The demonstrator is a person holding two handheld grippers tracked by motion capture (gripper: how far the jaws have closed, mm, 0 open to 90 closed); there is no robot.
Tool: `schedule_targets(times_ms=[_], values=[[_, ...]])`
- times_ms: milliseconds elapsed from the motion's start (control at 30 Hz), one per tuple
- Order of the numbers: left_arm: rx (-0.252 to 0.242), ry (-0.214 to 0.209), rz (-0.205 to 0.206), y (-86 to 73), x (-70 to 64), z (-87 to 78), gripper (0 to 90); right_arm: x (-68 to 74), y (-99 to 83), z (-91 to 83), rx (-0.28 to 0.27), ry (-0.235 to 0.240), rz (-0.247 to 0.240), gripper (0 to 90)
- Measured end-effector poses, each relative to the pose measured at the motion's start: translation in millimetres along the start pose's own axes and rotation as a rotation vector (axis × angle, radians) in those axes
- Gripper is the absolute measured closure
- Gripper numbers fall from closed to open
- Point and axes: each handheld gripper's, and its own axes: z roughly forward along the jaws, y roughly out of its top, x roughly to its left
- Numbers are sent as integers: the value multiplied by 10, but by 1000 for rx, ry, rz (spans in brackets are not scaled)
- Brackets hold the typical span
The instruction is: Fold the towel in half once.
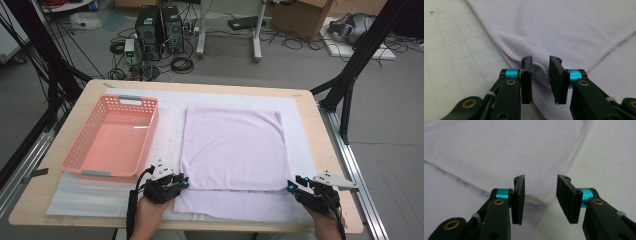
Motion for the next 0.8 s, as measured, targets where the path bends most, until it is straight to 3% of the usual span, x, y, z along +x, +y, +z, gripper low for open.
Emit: schedule_targets(times_ms=[67, 267, 433, 600, 800], values=[[9, 10, 14, 3, -14, 6, 860, -9, 5, -2, -2, -4, 14, 579], [-21, -16, -10, -6, 7, -28, 868, -26, 71, 13, -36, -10, 109, 573], [-50, -44, -25, -12, 20, -78, 869, -2, 1, 196, 107, -37, 60, 683], [-66, -68, -45, -18, 49, -105, 871, 48, -3, 184, 126, -79, -12, 834], [-96, -90, -66, -15, 62, -145, 874, 112, 18, 176, 121, -116, -64, 863]])
